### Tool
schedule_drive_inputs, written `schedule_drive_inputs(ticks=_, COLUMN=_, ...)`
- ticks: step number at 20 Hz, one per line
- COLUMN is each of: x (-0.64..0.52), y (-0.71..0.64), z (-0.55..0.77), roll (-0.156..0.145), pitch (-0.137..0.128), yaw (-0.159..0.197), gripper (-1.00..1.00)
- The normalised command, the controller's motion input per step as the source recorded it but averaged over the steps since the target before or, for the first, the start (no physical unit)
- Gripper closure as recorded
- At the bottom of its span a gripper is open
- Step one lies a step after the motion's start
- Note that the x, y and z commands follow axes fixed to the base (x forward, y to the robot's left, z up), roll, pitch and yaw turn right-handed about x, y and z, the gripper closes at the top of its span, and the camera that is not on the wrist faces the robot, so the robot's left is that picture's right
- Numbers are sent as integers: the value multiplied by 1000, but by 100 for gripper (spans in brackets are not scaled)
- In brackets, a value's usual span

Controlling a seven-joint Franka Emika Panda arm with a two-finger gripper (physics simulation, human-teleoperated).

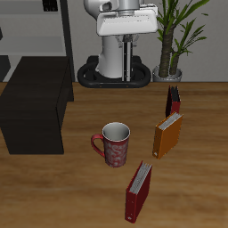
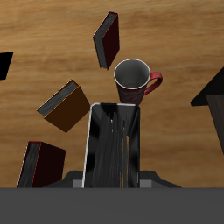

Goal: Place the striped book in the top region of the shelf

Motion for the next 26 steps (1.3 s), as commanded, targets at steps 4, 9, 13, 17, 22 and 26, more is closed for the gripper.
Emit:
schedule_drive_inputs(ticks=4, x=186, y=-253, z=54, roll=-137, pitch=2, yaw=28, gripper=100)
schedule_drive_inputs(ticks=9, x=142, y=-234, z=-18, roll=-147, pitch=-5, yaw=47, gripper=100)
schedule_drive_inputs(ticks=13, x=-8, y=-108, z=-56, roll=-167, pitch=20, yaw=43, gripper=100)
schedule_drive_inputs(ticks=17, x=-54, y=-30, z=-49, roll=-54, pitch=13, yaw=31, gripper=100)
schedule_drive_inputs(ticks=22, x=-150, y=-136, z=-11, roll=-86, pitch=-52, yaw=63, gripper=100)
schedule_drive_inputs(ticks=26, x=27, y=-30, z=-40, roll=-98, pitch=-11, yaw=20, gripper=100)
